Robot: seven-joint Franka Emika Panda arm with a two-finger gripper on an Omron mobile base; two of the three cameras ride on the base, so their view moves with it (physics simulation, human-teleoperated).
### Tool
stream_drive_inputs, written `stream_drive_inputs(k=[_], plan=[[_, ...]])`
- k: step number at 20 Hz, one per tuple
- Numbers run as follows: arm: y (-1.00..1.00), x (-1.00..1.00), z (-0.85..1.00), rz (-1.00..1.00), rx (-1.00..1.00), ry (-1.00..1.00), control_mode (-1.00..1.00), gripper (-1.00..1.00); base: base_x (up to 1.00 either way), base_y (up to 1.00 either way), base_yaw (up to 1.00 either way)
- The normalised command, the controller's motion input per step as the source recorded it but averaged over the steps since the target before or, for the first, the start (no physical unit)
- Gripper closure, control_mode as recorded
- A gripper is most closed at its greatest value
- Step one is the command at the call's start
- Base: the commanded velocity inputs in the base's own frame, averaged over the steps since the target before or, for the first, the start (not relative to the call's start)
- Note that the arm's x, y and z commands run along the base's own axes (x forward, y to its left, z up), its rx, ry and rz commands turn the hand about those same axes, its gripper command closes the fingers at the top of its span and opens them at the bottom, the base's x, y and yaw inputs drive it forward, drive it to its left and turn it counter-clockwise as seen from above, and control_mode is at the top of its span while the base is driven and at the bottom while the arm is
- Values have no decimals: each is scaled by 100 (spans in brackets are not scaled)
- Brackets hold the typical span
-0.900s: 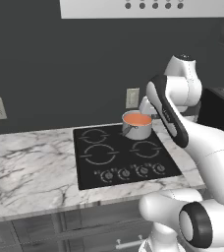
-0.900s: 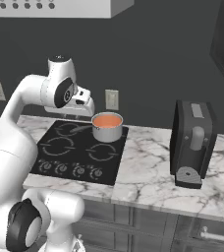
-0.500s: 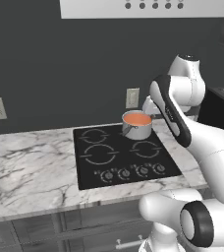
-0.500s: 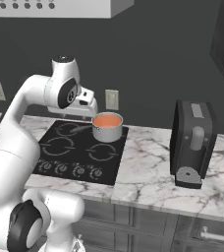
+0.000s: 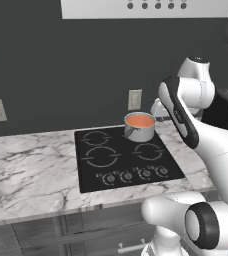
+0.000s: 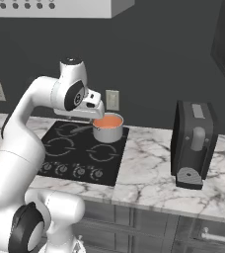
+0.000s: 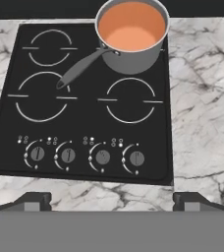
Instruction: Wait until the marinara sauce is simmered to a deep red color and then turn off the stove.
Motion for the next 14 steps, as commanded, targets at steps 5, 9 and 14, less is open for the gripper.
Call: stream_drive_inputs(k=[5, 9, 14], plan=[[0, 0, -4, 0, 0, 0, -100, -100, 0, 0, 0], [0, 0, 0, 0, 0, 0, -100, -100, 0, 0, 0], [0, 0, 0, 0, 0, 0, -100, -100, 0, 0, 0]])
